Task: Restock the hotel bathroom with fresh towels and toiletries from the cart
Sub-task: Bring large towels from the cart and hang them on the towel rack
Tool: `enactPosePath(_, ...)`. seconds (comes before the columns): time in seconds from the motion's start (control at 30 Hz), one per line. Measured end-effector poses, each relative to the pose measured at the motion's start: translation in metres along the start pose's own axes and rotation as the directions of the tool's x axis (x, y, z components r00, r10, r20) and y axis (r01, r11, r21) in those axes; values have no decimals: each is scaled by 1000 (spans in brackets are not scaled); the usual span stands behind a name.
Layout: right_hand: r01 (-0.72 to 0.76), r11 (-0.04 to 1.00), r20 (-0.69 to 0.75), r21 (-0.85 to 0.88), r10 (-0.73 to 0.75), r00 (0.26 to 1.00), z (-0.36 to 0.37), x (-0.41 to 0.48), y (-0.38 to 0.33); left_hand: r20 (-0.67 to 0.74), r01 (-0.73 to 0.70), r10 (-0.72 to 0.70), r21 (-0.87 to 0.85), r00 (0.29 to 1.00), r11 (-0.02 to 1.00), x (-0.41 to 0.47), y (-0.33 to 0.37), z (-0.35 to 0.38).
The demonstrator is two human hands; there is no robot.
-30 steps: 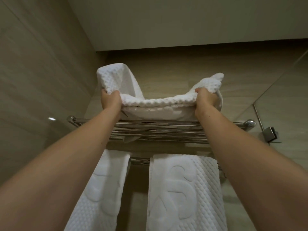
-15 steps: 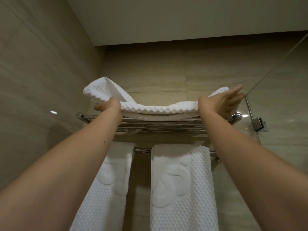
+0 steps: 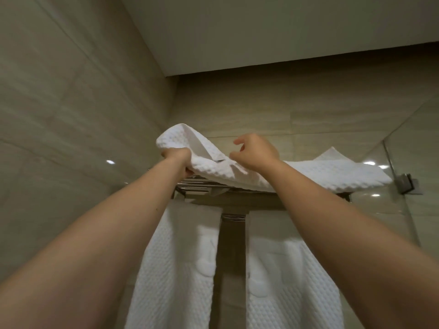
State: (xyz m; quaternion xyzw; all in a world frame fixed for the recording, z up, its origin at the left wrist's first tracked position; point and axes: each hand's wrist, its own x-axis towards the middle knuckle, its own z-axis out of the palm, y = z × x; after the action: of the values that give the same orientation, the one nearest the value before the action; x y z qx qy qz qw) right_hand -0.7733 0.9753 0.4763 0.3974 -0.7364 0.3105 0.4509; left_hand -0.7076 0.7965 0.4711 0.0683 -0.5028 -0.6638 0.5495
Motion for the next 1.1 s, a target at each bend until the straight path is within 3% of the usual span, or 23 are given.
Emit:
enactPosePath(0.13,20,999,20,45,-21,1000,24,5,-21,11,-35,35,58,999,998,-2,2,-1)
enactPosePath(0.3,5,1000,-72,30,-3,997,46,21,-25,3,-158,159,117,987,980,6,7,-4)
enactPosePath(0.4,-35,979,-164,201,68,984,56,39,-21,-22,-212,220,186,975,959,12,7,-6)
enactPosePath(0.47,14,938,-210,346,63,976,60,51,-22,-17,-249,259,220,966,943,15,6,-10)
enactPosePath(0.57,90,834,-66,544,-64,996,67,63,-32,-15,-328,346,285,938,901,24,1,-19)
enactPosePath(0.7,-21,663,234,748,-234,944,86,69,-52,-10,-422,467,415,884,806,37,-9,-30)
enactPosePath(0.8,-88,790,430,607,-233,872,104,76,-56,14,-420,475,490,880,764,45,-19,-39)
enactPosePath(0.87,-55,844,471,533,-241,849,109,83,-55,39,-413,469,542,882,732,51,-24,-45)
enactPosePath(1.0,-60,839,412,541,-202,888,102,84,-45,70,-400,450,593,890,699,57,-31,-51)
enactPosePath(1.1,21,866,313,500,-203,928,97,77,-39,94,-391,432,624,897,677,56,-37,-52)
